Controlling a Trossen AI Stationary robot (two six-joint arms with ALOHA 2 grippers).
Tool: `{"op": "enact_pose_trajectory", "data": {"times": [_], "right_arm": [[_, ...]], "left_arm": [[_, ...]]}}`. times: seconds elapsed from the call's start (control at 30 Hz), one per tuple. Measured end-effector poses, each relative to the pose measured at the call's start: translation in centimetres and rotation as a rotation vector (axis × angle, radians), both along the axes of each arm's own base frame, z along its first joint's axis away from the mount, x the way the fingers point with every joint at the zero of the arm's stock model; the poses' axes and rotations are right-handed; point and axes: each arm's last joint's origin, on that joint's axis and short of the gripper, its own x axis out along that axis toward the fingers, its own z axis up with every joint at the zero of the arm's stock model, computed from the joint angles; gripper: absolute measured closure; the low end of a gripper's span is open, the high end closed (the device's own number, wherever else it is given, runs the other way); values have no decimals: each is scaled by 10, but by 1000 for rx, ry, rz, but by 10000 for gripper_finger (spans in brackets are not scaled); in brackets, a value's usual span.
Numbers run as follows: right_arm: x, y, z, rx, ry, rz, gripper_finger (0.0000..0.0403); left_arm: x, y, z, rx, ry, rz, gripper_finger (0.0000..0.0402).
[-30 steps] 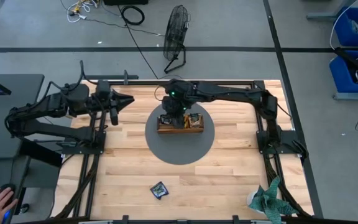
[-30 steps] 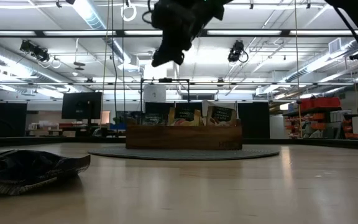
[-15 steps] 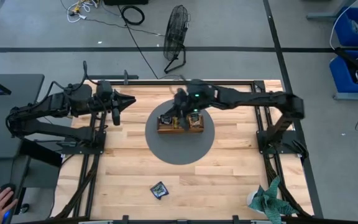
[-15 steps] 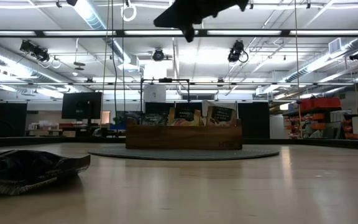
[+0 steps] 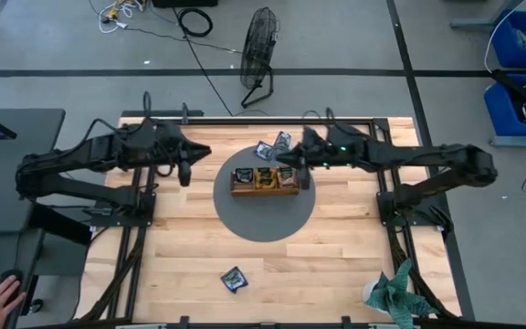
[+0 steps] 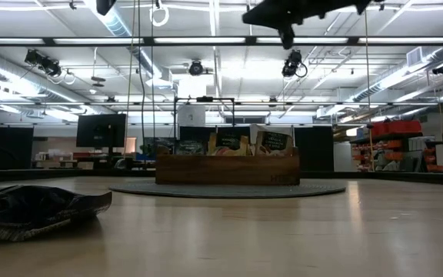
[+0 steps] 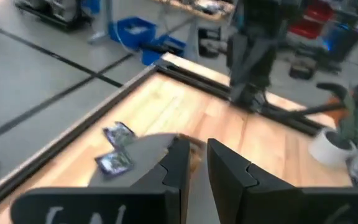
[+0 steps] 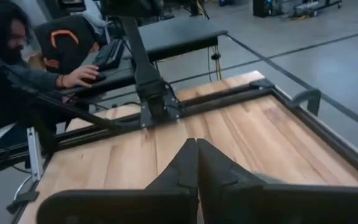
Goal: Pick & Place Tea
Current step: Put the violet tea bag into the left section of the wooden organizer
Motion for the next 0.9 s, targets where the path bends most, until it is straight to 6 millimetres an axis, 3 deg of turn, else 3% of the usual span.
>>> {"op": "enact_pose_trajectory", "data": {"times": [0.2,0.47,0.9], "right_arm": [[-35,6,-12,11,30,9,403],[-67,16,-36,43,60,70,403],[-87,35,-40,38,123,132,403]], "left_arm": [[17,-6,-11,-118,55,-189,344],[42,-19,-29,-183,167,-323,344],[94,-66,-91,-312,501,-451,344]]}}
